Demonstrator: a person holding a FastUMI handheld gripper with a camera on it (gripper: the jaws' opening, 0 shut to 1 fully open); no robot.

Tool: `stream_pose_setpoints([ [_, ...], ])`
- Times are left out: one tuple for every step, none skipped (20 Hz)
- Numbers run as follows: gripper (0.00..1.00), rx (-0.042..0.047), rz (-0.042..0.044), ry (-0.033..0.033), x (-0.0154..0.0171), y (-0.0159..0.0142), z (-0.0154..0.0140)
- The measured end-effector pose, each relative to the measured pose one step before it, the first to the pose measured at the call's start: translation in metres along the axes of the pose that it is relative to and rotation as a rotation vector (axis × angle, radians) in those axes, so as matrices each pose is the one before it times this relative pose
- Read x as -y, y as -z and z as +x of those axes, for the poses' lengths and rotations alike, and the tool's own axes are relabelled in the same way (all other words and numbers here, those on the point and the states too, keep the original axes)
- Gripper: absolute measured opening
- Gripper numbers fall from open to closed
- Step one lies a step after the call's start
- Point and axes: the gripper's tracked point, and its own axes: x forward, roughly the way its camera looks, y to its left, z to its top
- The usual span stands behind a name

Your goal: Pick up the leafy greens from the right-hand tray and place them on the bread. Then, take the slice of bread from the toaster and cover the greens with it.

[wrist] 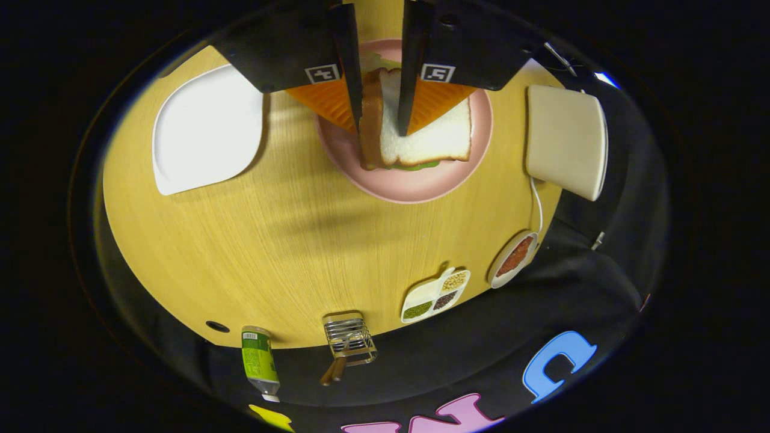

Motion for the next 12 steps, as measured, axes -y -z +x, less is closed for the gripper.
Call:
stream_pose_setpoints([
  [0.34,0.00536,-0.0078,0.01573,0.0015,-0.00016,-0.00172],
  [0.39,0.00795,-0.01186,0.02876,0.00548,-0.00054,0.00246],
  [0.47,0.00149,-0.01105,0.00996,0.00199,0.00196,0.00073],
  [0.55,0.00658,-0.00688,0.00143,-0.00157,-0.0004,-0.00142],
  [0.56,0.00642,-0.00937,0.01096,0.0006,-0.00103,-0.00025],
  [0.58,0.00378,-0.00893,0.00513,0.00017,0.00027,-0.00019],
  [0.6,0.00058,-0.00376,0.00175,-0.00109,0.00025,-0.00116],
  [0.65,0.00032,0.00142,-0.00206,-0.0017,-0.00009,-0.00131],
  [0.68,-0.00239,0.00339,-0.00386,-0.00178,0.00116,-0.00242],
  [0.75,-0.00761,0.0008,-0.0036,-0.00188,0.00339,-0.00219],
  [0.8,-0.00545,-0.00658,0.00247,-0.00081,0.00269,-0.00155],
  [0.83,-0.00327,-0.00527,0.00156,0.00084,0.00141,-0.00234],
])
